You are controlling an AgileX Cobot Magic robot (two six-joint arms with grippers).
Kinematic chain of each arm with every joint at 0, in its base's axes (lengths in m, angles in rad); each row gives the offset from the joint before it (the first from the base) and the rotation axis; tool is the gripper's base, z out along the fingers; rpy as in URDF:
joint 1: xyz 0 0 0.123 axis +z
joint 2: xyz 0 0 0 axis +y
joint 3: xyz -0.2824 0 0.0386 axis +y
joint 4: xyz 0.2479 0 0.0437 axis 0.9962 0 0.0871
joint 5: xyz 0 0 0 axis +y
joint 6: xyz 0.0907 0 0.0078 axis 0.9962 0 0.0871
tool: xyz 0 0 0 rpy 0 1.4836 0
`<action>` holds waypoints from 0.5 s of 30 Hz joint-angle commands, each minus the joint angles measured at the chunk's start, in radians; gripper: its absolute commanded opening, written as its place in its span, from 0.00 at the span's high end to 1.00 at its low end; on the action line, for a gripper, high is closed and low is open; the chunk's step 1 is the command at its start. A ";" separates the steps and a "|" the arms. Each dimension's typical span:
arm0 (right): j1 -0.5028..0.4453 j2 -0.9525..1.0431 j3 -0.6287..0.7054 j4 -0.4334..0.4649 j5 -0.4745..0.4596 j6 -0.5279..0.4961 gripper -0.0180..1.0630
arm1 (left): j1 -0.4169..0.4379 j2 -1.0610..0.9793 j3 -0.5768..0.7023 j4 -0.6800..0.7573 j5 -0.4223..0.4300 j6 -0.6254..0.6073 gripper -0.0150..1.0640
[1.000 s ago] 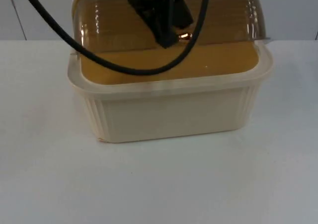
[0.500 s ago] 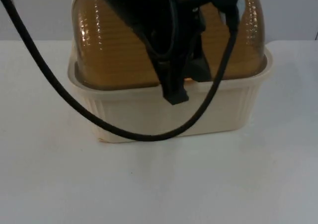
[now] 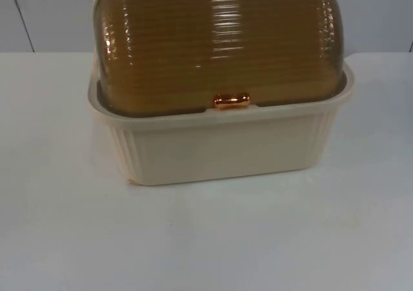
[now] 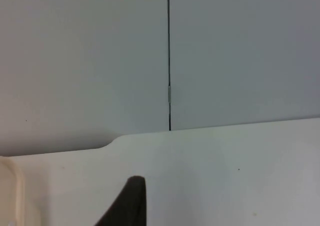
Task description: Open the box lid with the left hand, place the block into the box with the right hand, then close the box lid with the left hand.
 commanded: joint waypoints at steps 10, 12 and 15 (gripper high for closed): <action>0.000 -0.002 -0.008 0.021 0.001 -0.007 0.01 | 0.312 -0.212 0.000 -0.022 -0.275 -0.292 0.99; 0.000 -0.002 -0.008 0.021 0.001 -0.007 0.01 | 0.368 -0.220 0.000 -0.022 -0.276 -0.331 0.99; 0.000 -0.002 -0.008 0.021 0.001 -0.007 0.01 | 0.523 -0.224 0.000 -0.022 -0.265 -0.439 0.99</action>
